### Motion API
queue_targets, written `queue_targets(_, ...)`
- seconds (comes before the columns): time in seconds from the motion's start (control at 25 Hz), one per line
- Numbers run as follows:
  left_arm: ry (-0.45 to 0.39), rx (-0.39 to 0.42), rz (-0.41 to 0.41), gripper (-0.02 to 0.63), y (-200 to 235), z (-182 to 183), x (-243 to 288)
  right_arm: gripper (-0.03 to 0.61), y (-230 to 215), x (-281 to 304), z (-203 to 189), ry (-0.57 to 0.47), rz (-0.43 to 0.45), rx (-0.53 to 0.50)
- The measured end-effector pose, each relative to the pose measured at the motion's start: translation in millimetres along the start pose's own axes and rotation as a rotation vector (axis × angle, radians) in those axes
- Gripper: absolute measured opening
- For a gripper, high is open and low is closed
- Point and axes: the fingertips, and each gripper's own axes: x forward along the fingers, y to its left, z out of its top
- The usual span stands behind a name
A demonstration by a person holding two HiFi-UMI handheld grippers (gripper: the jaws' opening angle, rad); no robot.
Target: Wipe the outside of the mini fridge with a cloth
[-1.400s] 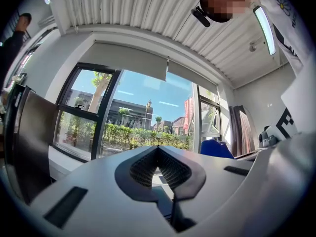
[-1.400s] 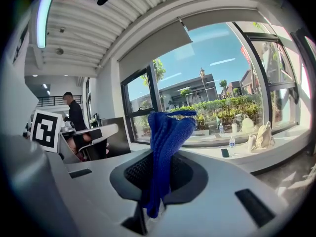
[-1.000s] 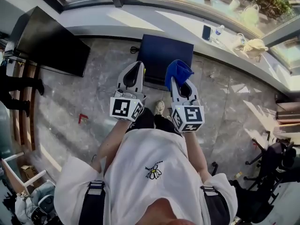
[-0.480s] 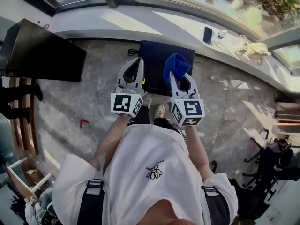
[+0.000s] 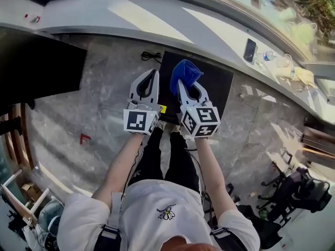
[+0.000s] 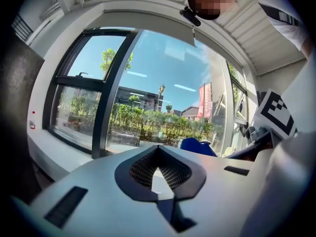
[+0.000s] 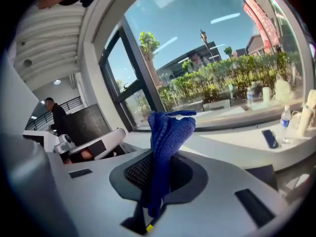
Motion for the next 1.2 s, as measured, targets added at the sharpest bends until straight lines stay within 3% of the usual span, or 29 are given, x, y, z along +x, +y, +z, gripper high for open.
queue_targets(0.28,0.103,-0.057,0.077,0.005,58,-129,38,0.061,-49,137,-90,0.178,-0.012,0.085)
queue_targets(0.44,0.133,-0.112,0.136,0.005,76,-176,46,0.061,-68,184,-117,0.248,-0.006,0.130)
queue_targets(0.8,0.135,-0.146,0.170,0.005,87,-215,59,0.061,-90,234,-153,0.364,-0.051,0.085)
queue_targets(1.2,0.162,-0.148,0.182,0.005,75,-233,62,0.061,-111,239,-159,0.416,-0.081,0.012)
